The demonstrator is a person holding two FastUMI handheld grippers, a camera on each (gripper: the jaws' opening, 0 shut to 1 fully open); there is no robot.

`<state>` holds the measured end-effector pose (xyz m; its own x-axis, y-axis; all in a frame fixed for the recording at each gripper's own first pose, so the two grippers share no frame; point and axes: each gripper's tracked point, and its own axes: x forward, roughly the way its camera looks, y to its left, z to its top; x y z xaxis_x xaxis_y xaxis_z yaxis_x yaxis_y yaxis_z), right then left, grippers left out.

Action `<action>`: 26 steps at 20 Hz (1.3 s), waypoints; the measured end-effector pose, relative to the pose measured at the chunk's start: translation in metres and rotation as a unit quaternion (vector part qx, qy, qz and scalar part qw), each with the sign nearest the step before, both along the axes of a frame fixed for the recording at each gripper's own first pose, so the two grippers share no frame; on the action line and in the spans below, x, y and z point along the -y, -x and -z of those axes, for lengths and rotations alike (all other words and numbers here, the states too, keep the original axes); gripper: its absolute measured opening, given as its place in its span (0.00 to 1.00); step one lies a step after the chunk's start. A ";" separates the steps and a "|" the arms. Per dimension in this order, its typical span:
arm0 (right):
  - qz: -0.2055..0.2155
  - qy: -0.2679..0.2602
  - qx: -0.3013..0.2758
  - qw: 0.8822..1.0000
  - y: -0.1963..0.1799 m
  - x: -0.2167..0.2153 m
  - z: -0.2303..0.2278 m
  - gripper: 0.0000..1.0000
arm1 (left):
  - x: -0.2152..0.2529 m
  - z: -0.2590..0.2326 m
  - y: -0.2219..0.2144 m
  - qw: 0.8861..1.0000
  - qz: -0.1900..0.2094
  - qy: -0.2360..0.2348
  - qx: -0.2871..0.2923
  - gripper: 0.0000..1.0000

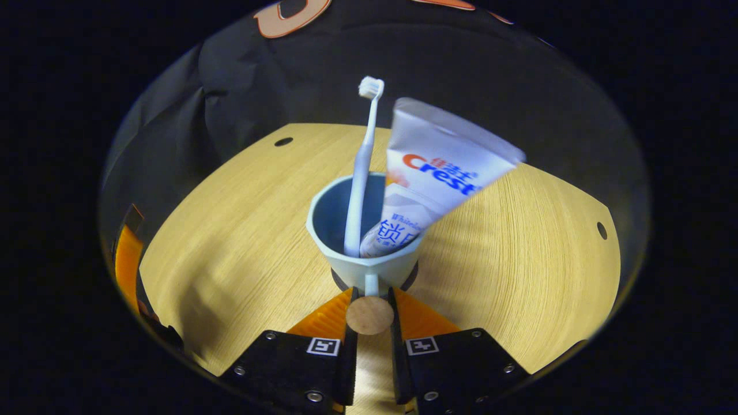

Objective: Put the toothbrush and toothpaste on the desktop into the cup, then pick up the cup and place it on the coaster on the desktop.

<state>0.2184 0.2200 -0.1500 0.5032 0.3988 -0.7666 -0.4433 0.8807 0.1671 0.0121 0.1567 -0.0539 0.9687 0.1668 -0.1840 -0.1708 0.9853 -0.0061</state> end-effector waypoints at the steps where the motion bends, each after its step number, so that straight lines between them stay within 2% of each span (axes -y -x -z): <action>1: 0.002 -0.012 0.003 1.000 -0.002 -0.001 -0.002 0.28 | 0.002 0.001 -0.002 1.000 0.001 0.000 -0.002 0.99; 2: 0.006 -0.021 0.007 1.000 -0.002 -0.001 -0.002 0.31 | 0.005 0.000 -0.003 1.000 0.002 0.000 -0.003 0.96; 4: 0.010 -0.036 0.028 0.999 -0.005 -0.001 -0.002 0.29 | 0.013 -0.004 -0.005 1.000 0.007 0.000 0.001 0.98; 6: 0.016 -0.046 0.063 0.997 -0.014 0.002 -0.007 0.45 | 0.021 -0.011 -0.009 1.000 0.014 -0.003 0.009 0.97; 9: 0.022 -0.052 0.113 0.992 -0.024 0.009 -0.018 0.58 | 0.036 -0.021 -0.014 0.999 0.028 -0.017 0.015 0.98; 10: 0.024 -0.056 0.129 0.990 -0.026 0.013 -0.023 0.66 | 0.043 -0.025 -0.017 0.999 0.034 -0.017 0.017 0.96; 14: 0.047 -0.067 0.185 0.979 -0.031 0.031 -0.042 0.78 | 0.071 -0.038 -0.026 0.998 0.058 -0.016 0.025 0.99; 15: 0.055 -0.064 0.199 0.976 -0.035 0.039 -0.045 0.80 | 0.078 -0.042 -0.026 0.997 0.062 -0.019 0.028 0.95; 19: 0.075 -0.069 0.241 0.965 -0.040 0.056 -0.056 0.82 | 0.100 -0.057 -0.031 0.996 0.076 -0.031 0.042 0.99; 20: 0.081 -0.072 0.253 0.962 -0.040 0.061 -0.059 0.82 | 0.104 -0.061 -0.032 0.995 0.079 -0.031 0.045 0.98; 26: 0.125 -0.072 0.341 0.929 -0.048 0.089 -0.082 0.82 | 0.123 -0.077 -0.031 0.994 0.087 -0.026 0.061 0.99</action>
<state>0.2665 0.1307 -0.0681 0.9429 0.2778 -0.1835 -0.2738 0.9606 0.0474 0.0429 0.0332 0.0233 0.9983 0.0012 -0.0586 0.0009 0.9994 0.0354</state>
